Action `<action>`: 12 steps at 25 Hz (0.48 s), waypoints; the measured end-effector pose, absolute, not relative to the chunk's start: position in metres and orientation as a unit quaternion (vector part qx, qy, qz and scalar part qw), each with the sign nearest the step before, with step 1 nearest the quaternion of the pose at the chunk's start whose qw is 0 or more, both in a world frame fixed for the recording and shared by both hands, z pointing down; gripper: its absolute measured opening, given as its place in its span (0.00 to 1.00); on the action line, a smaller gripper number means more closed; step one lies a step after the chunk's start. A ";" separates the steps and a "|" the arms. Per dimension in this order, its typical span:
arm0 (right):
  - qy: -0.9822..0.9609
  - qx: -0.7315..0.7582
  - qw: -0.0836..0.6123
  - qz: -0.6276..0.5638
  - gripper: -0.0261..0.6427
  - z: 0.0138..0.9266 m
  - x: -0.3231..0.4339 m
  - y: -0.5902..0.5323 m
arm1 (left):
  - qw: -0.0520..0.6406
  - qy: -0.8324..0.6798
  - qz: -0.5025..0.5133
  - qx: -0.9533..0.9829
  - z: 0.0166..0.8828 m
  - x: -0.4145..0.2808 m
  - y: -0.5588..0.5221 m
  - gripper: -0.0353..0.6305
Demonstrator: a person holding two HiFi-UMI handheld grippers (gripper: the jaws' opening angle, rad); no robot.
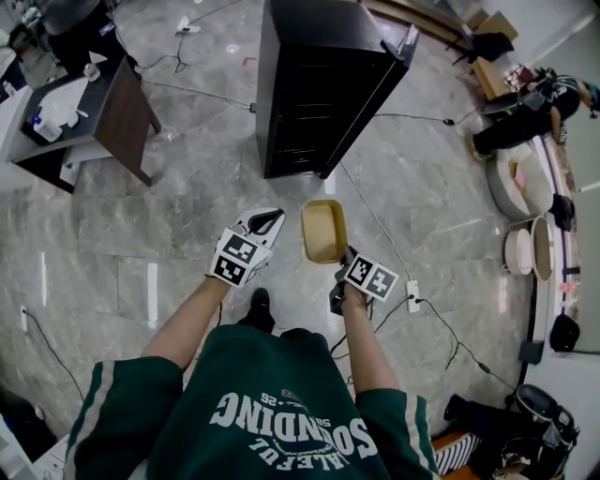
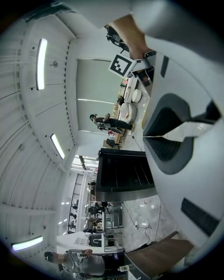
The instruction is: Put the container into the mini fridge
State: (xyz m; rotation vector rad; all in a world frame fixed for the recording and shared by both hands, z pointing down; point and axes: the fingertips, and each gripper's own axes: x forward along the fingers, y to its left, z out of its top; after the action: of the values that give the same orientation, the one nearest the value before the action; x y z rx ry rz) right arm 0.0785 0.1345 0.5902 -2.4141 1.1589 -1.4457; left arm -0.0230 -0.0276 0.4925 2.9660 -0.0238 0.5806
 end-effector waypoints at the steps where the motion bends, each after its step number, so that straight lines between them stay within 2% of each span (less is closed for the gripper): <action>1: 0.380 -0.791 0.053 -0.476 0.11 0.592 0.079 0.129 | 0.060 -0.009 0.194 0.979 0.493 -0.023 -0.032 0.08; 12: 0.376 -0.786 0.085 -0.484 0.11 0.595 0.103 0.100 | 0.057 -0.012 0.198 0.979 0.493 -0.007 -0.057 0.08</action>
State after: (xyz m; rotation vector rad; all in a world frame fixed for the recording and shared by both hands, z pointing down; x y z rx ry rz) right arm 0.1032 0.0997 0.5948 -2.3432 1.1213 -1.4423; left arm -0.0073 -0.0575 0.4932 2.9673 -0.0350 0.5994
